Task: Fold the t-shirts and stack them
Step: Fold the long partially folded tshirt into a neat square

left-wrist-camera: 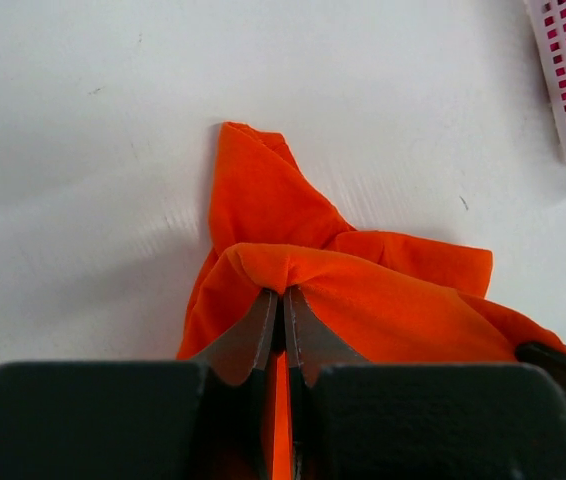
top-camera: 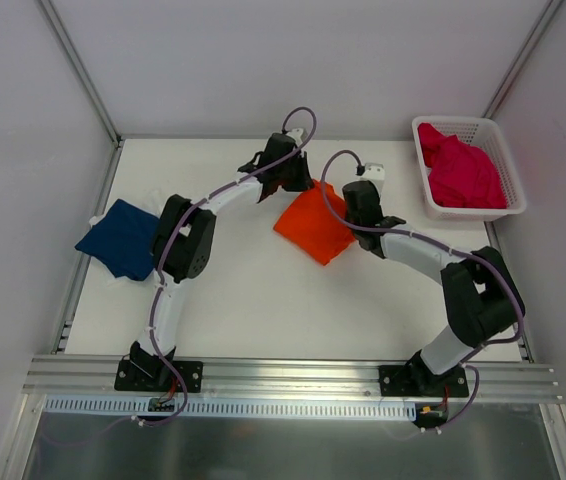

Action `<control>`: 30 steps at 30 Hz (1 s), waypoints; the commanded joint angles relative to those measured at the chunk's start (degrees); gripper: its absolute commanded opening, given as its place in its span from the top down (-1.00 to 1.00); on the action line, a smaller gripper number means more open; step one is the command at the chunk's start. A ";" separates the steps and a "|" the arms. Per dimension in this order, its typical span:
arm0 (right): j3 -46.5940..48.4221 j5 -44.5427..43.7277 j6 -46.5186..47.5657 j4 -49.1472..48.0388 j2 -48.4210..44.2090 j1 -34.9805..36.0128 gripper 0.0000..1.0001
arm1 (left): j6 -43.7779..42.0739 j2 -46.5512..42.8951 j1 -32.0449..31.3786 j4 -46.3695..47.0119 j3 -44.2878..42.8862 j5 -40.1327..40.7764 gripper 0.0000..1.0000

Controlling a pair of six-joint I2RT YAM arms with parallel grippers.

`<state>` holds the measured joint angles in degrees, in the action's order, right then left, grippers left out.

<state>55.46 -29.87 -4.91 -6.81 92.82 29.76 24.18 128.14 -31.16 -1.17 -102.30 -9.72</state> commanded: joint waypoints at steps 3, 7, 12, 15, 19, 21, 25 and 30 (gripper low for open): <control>-1.93 -4.58 -1.15 2.94 -5.62 -0.14 0.99 | -0.81 0.89 1.19 0.91 -4.57 -4.25 1.00; -2.99 -6.51 -2.56 5.31 -7.47 0.47 0.99 | -0.37 2.64 1.19 0.99 -7.29 -8.38 1.00; -3.08 -9.42 -3.53 7.68 -8.18 1.97 0.99 | 0.25 5.01 1.19 0.91 -9.67 -13.48 1.00; -2.38 -11.00 -5.55 10.49 -8.09 2.85 0.99 | 0.16 6.07 1.19 0.99 -10.72 -15.41 1.00; -0.62 -15.38 -7.66 15.15 -7.13 5.31 0.99 | -0.28 7.91 1.10 0.99 -13.00 -19.46 1.00; 0.52 -16.44 -8.36 16.64 -6.34 6.01 0.99 | -0.28 8.70 1.10 0.99 -13.97 -20.08 1.00; 2.28 -17.41 -8.80 17.88 -3.79 6.19 0.99 | -0.28 9.94 1.10 0.91 -16.35 -20.96 1.00; 4.39 -18.39 -9.94 20.60 -1.59 6.19 0.99 | -0.19 11.78 1.10 0.99 -20.03 -23.15 1.00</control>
<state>57.69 -45.12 -13.19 9.43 90.85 35.86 24.45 139.20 -31.00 -2.20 -118.26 -30.44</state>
